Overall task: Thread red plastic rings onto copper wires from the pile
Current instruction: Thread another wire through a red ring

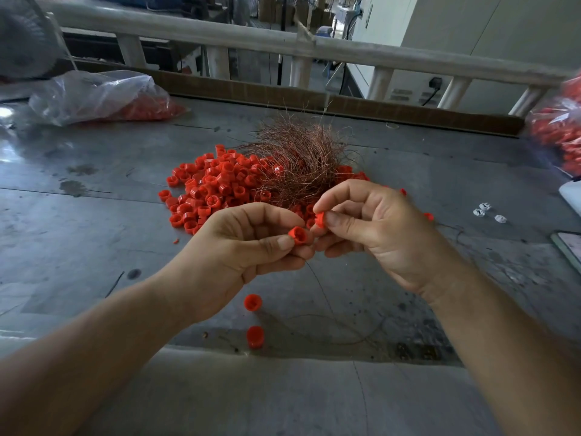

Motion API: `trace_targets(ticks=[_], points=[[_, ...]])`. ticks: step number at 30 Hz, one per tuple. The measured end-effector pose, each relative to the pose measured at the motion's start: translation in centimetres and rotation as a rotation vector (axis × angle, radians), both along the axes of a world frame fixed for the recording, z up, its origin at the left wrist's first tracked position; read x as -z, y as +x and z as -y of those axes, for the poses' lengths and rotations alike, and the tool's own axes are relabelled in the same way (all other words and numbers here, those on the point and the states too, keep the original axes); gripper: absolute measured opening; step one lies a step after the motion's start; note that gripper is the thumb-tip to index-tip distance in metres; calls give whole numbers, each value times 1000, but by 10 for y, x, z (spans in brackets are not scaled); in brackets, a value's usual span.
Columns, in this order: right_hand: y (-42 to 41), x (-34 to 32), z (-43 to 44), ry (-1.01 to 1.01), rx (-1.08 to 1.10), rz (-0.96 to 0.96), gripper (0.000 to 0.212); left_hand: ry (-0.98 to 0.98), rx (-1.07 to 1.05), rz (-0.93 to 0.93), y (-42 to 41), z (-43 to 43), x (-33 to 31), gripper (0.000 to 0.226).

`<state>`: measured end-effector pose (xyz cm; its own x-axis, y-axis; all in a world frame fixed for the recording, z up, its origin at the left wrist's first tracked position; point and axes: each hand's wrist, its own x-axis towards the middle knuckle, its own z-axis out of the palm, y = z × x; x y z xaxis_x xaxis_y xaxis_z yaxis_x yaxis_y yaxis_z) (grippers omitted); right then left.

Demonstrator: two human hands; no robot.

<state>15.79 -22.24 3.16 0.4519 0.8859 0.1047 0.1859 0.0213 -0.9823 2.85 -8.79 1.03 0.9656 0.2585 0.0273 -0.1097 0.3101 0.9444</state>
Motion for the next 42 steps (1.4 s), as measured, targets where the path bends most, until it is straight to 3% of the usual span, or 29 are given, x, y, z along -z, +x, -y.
trace_targets(ticks=[7,12,17,23,42], points=[[-5,2,-2,18,52,181,18,45,-49,-16,0,1,0,20],[-14,3,-5,52,76,414,21,55,-106,-21,1,1,1,18],[-16,5,-5,54,108,400,27,92,-116,-29,1,3,1,18],[-19,5,-6,66,139,522,35,113,-113,-35,0,3,0,18],[-22,7,-5,146,198,717,18,163,-107,-31,-2,5,2,22]])
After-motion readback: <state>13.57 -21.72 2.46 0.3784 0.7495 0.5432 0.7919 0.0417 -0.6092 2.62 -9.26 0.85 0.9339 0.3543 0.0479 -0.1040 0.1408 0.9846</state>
